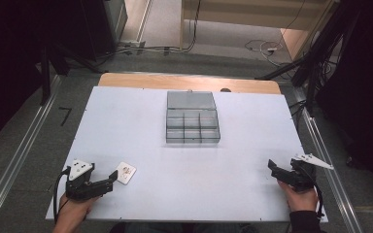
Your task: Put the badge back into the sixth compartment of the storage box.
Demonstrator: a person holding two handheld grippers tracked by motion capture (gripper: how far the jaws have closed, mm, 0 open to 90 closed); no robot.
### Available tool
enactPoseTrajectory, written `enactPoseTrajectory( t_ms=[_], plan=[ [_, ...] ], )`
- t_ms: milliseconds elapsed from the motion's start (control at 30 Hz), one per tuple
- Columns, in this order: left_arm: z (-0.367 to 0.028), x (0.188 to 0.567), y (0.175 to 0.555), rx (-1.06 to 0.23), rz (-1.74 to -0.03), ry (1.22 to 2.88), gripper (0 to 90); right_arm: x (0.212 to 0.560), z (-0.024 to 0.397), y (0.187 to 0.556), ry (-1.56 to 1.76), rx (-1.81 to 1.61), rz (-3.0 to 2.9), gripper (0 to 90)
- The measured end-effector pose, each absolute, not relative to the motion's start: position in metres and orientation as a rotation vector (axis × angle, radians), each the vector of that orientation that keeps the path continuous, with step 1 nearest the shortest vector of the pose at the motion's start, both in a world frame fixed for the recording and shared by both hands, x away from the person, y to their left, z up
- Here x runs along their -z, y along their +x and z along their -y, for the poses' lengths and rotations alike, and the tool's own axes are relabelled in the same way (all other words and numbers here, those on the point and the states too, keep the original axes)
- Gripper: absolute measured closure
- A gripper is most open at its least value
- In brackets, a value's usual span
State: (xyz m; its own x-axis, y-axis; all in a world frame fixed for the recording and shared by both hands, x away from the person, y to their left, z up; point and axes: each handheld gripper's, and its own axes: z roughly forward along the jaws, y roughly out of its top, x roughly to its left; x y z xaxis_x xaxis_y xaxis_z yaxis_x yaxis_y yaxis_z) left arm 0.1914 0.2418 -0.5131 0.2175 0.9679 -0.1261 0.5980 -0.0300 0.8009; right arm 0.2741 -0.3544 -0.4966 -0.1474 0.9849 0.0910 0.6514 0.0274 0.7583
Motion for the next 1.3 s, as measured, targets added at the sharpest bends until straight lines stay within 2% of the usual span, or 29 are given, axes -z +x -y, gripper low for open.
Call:
enactPoseTrajectory(
  t_ms=[767, 1300],
  plan=[
    [-0.220, 0.515, 0.197, -0.577, -1.403, 1.800, 12.6, 0.498, 0.353, 0.275, 1.654, -0.932, -1.850, 10.0],
    [-0.204, 0.513, 0.206, -0.533, -1.405, 1.939, 13.7, 0.498, 0.351, 0.275, 1.653, -0.927, -1.855, 10.3]
  ],
)
